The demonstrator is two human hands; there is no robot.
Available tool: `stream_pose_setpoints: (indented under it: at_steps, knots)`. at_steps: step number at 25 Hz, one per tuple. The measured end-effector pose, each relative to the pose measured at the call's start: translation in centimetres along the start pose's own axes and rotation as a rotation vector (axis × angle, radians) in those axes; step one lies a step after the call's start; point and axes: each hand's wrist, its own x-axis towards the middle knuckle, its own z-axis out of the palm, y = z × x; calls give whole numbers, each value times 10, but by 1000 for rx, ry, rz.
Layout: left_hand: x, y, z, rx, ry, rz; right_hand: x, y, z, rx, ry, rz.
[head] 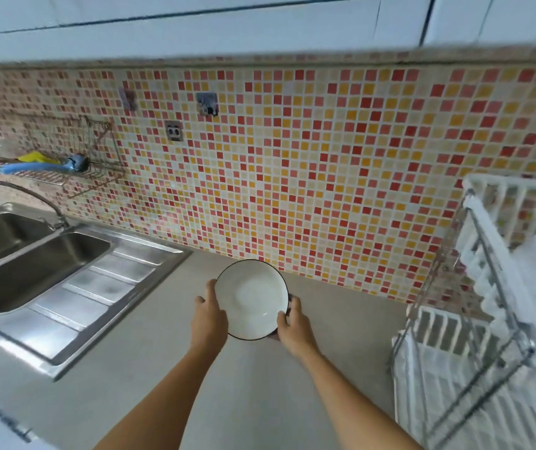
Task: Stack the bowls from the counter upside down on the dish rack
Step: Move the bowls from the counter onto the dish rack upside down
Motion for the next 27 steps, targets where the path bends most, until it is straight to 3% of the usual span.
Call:
stream_pose_setpoints:
  at_steps: [7, 9, 13, 17, 22, 27]
  knots:
    - [-106, 19, -103, -326, 191, 249, -144, -65, -22, 83, 91, -382]
    - [-131, 34, -125, -438, 148, 353, -184, -89, -37, 160, 148, -452]
    - [-188, 75, -159, -912, -53, 485, -269, -140, -81, 181, 278, -566]
    - [-232, 118, -176, -1165, -175, 669, -303, -159, -122, 224, 271, -641]
    - [-283, 186, -177, -1087, -245, 830, -351, -167, -200, 165, 245, -728]
    - [-312, 239, -134, -889, -404, 1000, -384, -136, -279, 108, 402, -768]
